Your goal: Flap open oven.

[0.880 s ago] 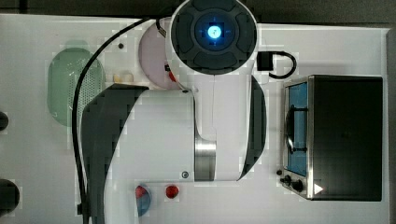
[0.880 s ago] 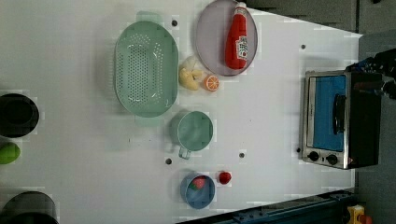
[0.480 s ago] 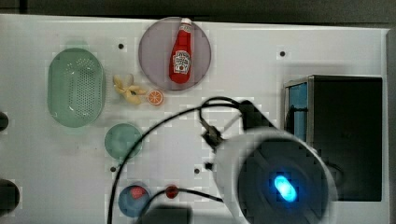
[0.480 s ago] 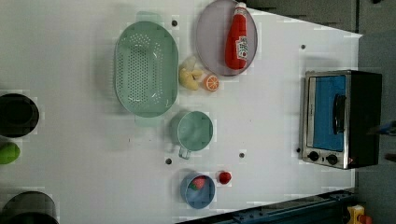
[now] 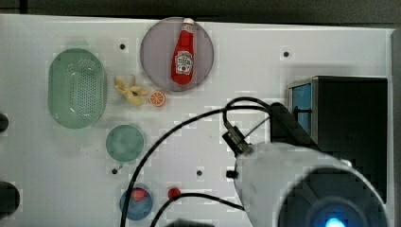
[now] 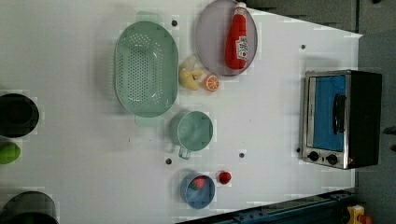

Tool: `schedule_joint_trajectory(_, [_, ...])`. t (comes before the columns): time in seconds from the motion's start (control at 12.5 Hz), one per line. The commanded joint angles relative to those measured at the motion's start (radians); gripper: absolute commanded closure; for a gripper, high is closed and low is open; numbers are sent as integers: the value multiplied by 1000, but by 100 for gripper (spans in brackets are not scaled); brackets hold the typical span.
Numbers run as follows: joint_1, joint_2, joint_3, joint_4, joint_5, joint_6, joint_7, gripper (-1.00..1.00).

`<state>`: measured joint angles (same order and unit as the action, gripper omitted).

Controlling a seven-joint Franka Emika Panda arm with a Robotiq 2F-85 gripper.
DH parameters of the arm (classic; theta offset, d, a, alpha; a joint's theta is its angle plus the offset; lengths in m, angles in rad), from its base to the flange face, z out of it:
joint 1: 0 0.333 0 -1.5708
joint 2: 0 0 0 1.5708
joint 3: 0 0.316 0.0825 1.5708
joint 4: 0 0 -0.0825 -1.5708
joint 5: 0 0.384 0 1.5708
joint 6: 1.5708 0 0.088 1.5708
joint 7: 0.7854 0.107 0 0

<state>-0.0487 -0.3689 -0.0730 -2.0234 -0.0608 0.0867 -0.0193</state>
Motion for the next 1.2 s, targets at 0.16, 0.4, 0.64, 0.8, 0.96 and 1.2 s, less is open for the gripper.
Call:
schedule_joint_trajectory(0.16, [8, 14, 2, -18, -1, 0, 46, 65])
schedule_joint_trajectory(0.4, [3, 20, -39, -38, -7, 32, -95, 65])
schedule_joint_trajectory(0.64, [-10, 34, -102, -76, -14, 106, -418, 65])
schedule_joint_trajectory(0.8, [-21, 59, -155, -94, -15, 176, -639, 65])
schedule_joint_trajectory(0.96, [-30, 103, -212, -99, -16, 237, -845, 65])
schedule_joint_trajectory(1.2, [-34, 198, -289, -100, -16, 346, -1056, 65])
